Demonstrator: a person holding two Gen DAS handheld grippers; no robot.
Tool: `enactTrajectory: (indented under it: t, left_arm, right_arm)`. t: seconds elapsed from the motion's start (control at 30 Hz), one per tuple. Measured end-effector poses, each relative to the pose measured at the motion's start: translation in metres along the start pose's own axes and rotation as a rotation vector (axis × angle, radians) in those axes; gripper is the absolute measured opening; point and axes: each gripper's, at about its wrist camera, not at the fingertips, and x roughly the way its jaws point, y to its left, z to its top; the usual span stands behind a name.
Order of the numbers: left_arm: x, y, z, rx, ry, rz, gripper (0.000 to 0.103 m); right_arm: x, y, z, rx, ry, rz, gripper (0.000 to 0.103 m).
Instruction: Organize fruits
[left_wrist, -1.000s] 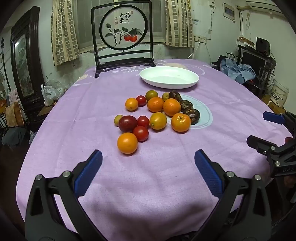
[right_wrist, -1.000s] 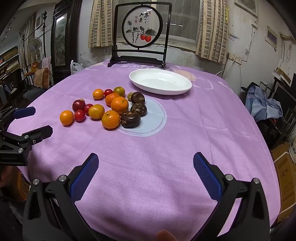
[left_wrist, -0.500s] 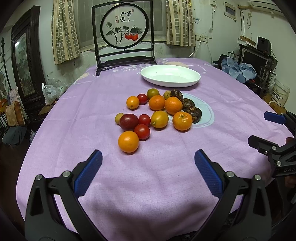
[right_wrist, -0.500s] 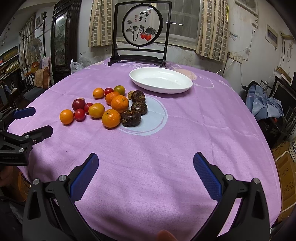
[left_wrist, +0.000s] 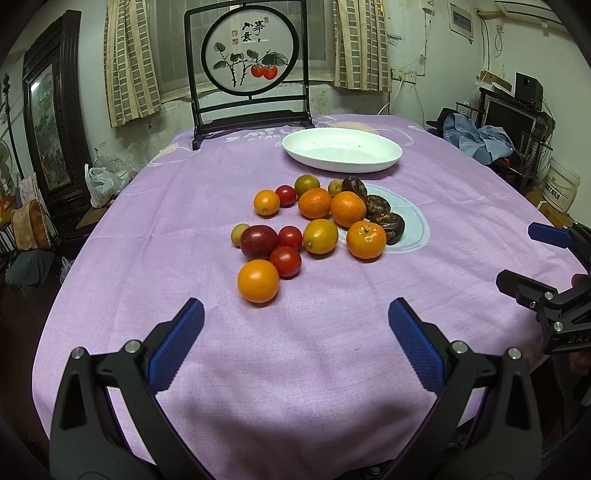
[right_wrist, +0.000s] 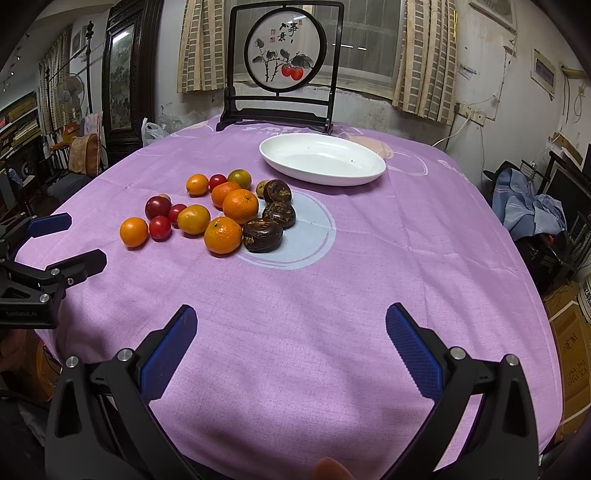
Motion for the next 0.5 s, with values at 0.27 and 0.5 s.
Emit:
enactTrajectory:
  t: [0.27, 0.5]
  left_arm:
    - [0.0005, 0.0000, -0.0004, 0.000, 0.001, 0.001, 0.101]
    - [0.0018, 0.0009, -0.0020, -0.002, 0.003, 0.001, 0.101]
  right_arm:
    - [0.0003, 0.0003, -0.0002, 0.000, 0.001, 0.001, 0.102]
    - [0.0046, 0.0028, -0.0024, -0.002, 0.001, 0.005, 0.102]
